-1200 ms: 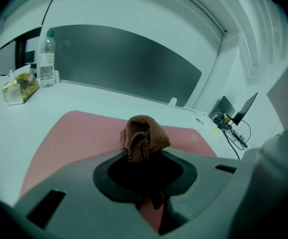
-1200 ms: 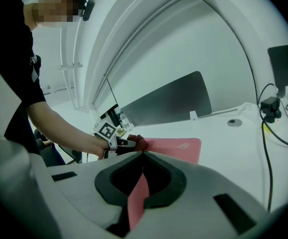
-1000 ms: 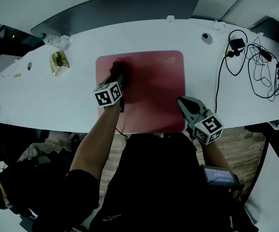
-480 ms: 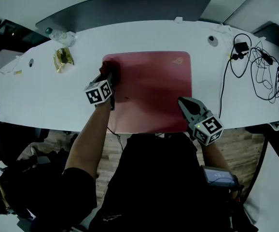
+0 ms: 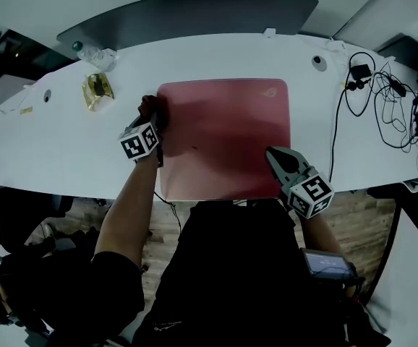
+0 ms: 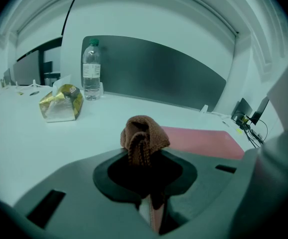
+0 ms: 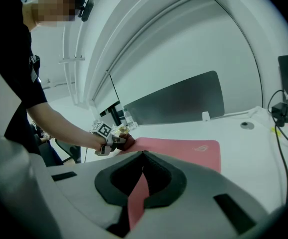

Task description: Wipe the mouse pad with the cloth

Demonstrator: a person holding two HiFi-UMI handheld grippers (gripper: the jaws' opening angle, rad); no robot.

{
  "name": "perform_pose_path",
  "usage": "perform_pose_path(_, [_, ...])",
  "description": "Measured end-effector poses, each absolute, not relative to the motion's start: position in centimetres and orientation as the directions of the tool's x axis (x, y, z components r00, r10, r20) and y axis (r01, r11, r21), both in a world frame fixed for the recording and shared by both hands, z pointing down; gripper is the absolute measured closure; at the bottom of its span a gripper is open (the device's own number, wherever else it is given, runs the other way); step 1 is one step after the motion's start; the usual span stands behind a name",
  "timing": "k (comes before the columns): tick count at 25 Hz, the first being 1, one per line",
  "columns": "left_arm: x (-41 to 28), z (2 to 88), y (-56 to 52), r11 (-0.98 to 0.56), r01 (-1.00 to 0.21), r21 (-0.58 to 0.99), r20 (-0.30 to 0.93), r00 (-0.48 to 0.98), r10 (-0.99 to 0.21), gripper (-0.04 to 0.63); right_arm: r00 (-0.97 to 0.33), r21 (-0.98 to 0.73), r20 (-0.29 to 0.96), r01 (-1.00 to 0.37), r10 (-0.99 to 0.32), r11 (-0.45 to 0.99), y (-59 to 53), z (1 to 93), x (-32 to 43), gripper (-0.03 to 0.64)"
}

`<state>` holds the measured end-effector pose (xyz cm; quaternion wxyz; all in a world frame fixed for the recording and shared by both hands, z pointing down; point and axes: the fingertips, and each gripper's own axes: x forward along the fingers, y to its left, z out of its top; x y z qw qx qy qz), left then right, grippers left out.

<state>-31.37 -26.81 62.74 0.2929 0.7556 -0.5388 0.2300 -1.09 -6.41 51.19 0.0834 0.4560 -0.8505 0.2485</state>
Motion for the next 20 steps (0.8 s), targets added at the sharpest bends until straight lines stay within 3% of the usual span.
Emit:
perform_pose_path(10, [-35.5,61.2,-27.7,-0.194,-0.97,0.148,0.628,0.244,-0.739,0.506,-0.552,-0.333,0.362,-0.83,-0.751,0.448,-6.5,50.6,-1.5,0.591])
perform_pose_path(20, [-34.7,60.4,-31.4,-0.237,-0.968,0.078,0.616,0.234,-0.752,0.505,-0.511,-0.344,0.387,-0.852,-0.767,0.394,-5.8,51.4,-1.1,0.592])
